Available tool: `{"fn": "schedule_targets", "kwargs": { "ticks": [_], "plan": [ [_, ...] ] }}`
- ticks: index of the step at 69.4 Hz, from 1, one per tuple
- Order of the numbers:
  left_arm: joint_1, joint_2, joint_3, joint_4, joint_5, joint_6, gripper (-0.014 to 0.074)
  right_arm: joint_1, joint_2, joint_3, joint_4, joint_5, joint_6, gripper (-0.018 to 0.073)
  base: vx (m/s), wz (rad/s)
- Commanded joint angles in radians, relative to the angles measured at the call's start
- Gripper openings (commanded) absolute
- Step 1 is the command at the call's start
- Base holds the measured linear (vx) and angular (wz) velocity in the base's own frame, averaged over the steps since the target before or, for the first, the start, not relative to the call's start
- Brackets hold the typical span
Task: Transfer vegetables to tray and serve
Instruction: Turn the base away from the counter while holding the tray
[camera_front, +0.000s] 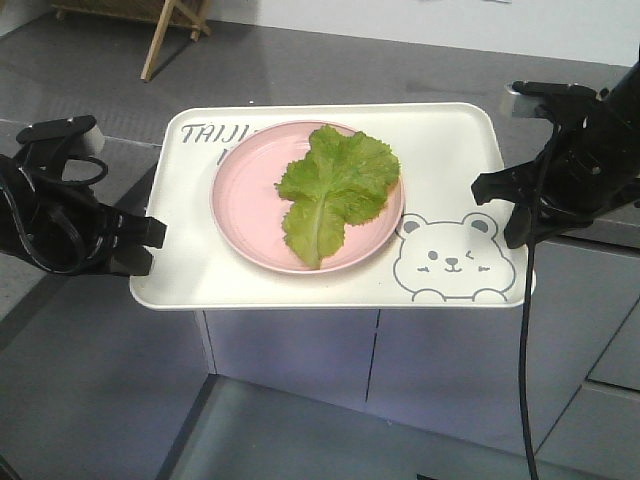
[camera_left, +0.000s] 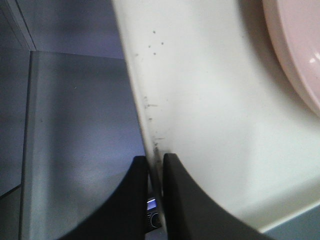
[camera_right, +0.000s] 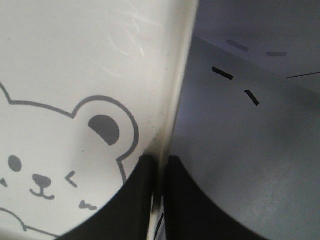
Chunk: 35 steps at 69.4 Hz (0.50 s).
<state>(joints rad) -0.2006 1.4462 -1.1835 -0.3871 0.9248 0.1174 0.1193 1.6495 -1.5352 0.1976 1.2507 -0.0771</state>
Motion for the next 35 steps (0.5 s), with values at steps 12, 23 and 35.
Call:
{"fn": "schedule_targets", "kwargs": {
  "ticks": [12,23,35],
  "plan": [
    [-0.014,-0.043,-0.030,-0.108,-0.039,0.028,-0.0006,0.008,-0.050,-0.025,0.077,-0.043,-0.028,-0.0006,-0.03,-0.23],
    [-0.014,-0.043,-0.030,-0.108,-0.039,0.028,-0.0006,0.008,-0.050,-0.025,0.077,-0.043,-0.028,-0.0006,-0.04,-0.21],
    [-0.014,-0.043,-0.030,-0.108,-0.039,0.028,-0.0006,0.008,-0.050,-0.025,0.077,-0.043,-0.028,-0.0006,-0.04,-0.18]
  ]
}}
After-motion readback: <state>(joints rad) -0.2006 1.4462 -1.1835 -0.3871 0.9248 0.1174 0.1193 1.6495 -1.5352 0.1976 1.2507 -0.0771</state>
